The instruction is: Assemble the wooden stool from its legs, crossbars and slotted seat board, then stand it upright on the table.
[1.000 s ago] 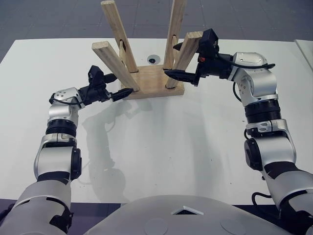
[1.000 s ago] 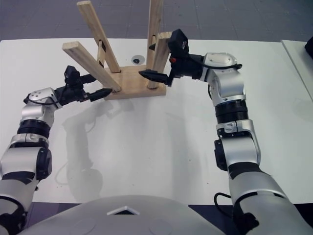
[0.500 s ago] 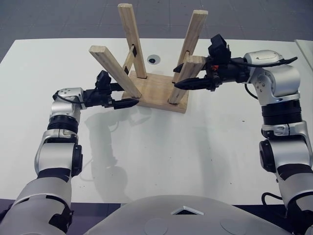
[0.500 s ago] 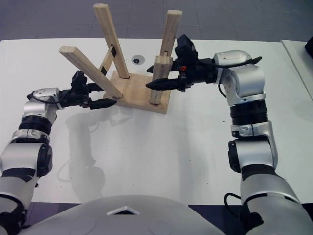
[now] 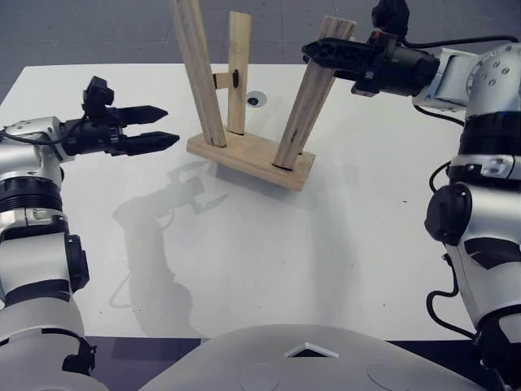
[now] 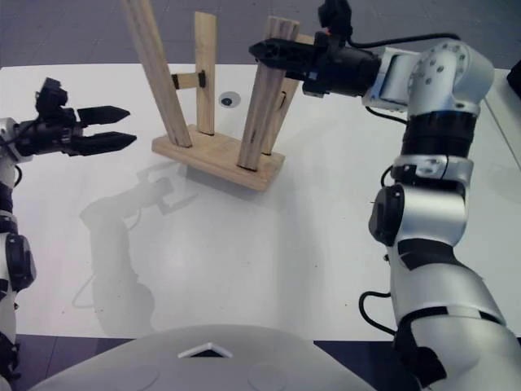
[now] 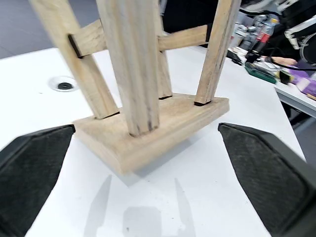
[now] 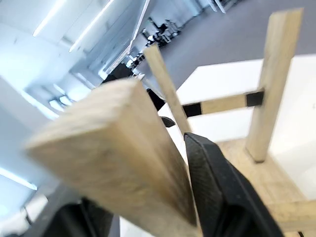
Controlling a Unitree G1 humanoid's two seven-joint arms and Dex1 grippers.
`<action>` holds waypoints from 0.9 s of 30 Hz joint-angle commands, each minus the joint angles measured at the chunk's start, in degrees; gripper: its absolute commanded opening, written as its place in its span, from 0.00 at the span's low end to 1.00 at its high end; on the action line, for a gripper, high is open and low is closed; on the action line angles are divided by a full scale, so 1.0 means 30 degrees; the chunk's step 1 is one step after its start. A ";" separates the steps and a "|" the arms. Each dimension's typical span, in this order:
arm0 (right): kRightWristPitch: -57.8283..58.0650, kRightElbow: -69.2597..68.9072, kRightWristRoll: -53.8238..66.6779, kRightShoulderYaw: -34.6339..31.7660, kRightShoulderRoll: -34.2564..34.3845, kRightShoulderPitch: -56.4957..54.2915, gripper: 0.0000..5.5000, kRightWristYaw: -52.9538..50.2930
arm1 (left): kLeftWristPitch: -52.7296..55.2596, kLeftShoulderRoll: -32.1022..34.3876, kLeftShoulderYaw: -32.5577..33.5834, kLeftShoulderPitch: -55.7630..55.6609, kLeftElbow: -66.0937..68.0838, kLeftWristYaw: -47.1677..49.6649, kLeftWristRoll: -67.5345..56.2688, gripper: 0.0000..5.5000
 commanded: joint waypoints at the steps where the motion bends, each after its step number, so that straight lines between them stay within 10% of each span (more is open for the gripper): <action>1: -0.4062 0.8093 -0.0895 -0.3163 0.0380 -0.0974 0.53 -0.6855 | -0.0674 0.0070 0.0412 -0.0894 0.1161 0.0622 0.0297 0.98; 13: -1.2079 1.0148 0.0330 -0.7177 -0.1403 0.0325 0.87 -0.8024 | 0.0548 -0.1430 0.0253 0.1941 -0.1578 0.0646 -0.0321 0.98; 27: -1.0450 -1.8011 -0.2716 0.5269 -0.3103 1.6925 0.98 -0.5154 | -0.0946 -0.2509 0.2200 0.5708 -0.7259 0.4722 -0.1153 0.98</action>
